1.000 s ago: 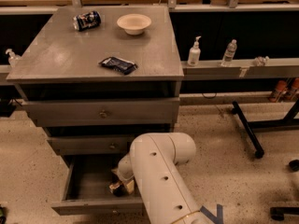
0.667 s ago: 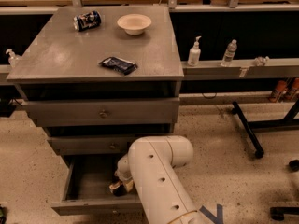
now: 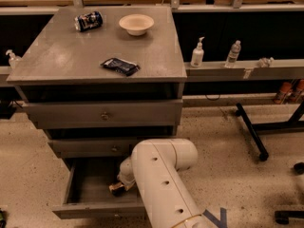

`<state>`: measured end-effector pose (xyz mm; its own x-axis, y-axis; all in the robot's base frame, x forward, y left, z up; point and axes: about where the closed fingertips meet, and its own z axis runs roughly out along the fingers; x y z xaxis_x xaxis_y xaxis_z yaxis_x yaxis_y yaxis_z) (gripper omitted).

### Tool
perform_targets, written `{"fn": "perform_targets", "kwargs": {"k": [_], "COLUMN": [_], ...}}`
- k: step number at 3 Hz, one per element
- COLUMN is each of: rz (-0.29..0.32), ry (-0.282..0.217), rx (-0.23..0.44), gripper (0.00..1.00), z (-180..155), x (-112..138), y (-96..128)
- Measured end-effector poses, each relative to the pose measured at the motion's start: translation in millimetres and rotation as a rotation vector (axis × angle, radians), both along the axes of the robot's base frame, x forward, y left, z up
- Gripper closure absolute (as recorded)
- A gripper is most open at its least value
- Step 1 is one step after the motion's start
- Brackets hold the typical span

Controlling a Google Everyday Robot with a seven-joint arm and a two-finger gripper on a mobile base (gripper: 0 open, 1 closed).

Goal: Pick orange can from bottom drawer and place on counter

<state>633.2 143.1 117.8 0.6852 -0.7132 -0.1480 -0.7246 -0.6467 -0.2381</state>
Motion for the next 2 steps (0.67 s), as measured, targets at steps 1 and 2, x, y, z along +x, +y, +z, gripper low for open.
{"fn": "perform_targets", "kwargs": {"k": [1, 2], "rz": [0.026, 0.106], "ry": [-0.038, -0.145], "rx": [0.076, 0.3], "gripper": [1.0, 1.0], "z": [17.3, 71.3], "x": [-3.9, -31.0], "y": [3.3, 20.6]}}
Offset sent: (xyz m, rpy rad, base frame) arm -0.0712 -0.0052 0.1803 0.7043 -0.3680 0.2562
